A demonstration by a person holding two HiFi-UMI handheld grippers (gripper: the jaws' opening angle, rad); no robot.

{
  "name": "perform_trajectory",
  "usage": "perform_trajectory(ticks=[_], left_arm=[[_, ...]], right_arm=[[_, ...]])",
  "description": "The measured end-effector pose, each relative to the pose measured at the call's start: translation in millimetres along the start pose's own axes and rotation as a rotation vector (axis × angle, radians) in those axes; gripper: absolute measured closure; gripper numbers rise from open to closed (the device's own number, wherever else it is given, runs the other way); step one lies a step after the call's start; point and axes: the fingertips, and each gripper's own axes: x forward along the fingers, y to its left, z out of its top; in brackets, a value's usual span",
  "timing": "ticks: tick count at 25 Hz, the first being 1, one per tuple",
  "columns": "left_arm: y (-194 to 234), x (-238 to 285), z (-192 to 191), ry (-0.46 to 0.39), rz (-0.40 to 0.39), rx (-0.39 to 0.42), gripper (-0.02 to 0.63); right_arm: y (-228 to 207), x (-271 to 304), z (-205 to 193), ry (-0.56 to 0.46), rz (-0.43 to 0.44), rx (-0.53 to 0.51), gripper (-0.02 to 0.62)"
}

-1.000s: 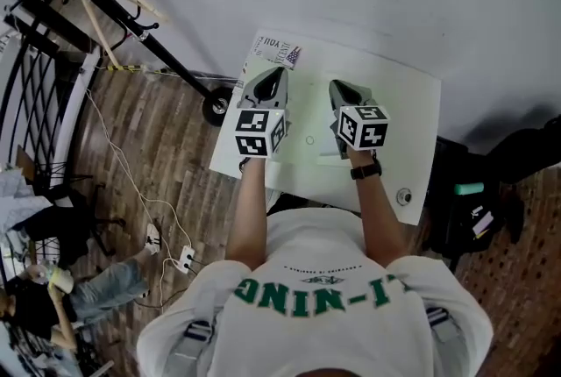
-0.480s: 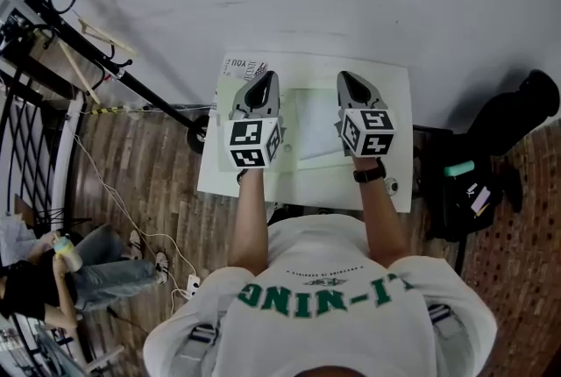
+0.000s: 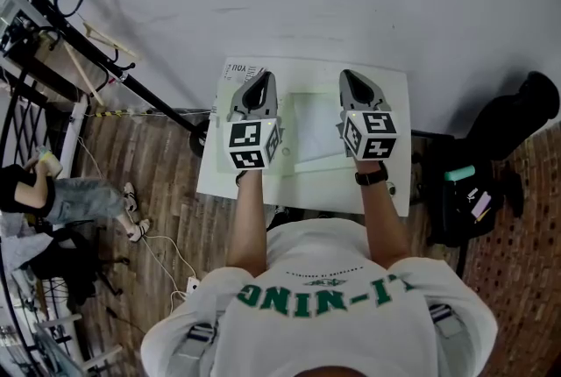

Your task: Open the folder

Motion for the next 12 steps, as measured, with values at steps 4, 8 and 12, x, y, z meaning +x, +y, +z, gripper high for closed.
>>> perform_trajectory(ticks=[4, 8, 12], left_arm=[[4.6, -6.0, -9.7, 0.023, 0.031, 0.002, 0.591], [30.5, -19.1, -24.2, 0.039, 0.112, 0.001, 0.591], [96.2, -41.9, -63.1, 0.108, 0.272, -0.084, 0.358]], right_arm=[[3.8, 0.3, -6.1, 0.008, 0.027, 0.017, 0.58], [6.6, 2.5, -8.3, 0.01, 0.044, 0.022, 0.58], [4.8, 7.1, -10.4, 0.014, 0.068, 0.044, 0.58]])
